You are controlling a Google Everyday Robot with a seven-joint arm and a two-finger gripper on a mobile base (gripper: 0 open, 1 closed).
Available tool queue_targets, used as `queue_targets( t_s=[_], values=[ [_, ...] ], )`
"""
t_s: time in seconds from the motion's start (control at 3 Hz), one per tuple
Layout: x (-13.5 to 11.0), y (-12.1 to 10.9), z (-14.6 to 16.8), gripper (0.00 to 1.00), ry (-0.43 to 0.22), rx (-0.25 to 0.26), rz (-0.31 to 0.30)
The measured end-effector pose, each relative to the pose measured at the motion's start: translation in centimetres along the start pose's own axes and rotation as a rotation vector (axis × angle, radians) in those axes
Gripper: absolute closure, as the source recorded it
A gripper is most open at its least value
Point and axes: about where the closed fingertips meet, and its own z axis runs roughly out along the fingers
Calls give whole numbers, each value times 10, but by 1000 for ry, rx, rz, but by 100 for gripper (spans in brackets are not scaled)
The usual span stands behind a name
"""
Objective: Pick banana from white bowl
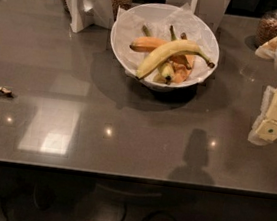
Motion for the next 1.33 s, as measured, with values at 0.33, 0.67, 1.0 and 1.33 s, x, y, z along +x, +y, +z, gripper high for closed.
queue_targets(
  t_s=[0.33, 0.67, 1.0, 1.33],
  values=[
    [0, 0, 0, 0, 0, 0, 0],
    [-4, -5, 0, 0, -22, 28, -20],
    [-15, -26, 10, 0, -78, 67, -61],
    [-30, -55, 25, 0, -147, 96, -122]
  ],
)
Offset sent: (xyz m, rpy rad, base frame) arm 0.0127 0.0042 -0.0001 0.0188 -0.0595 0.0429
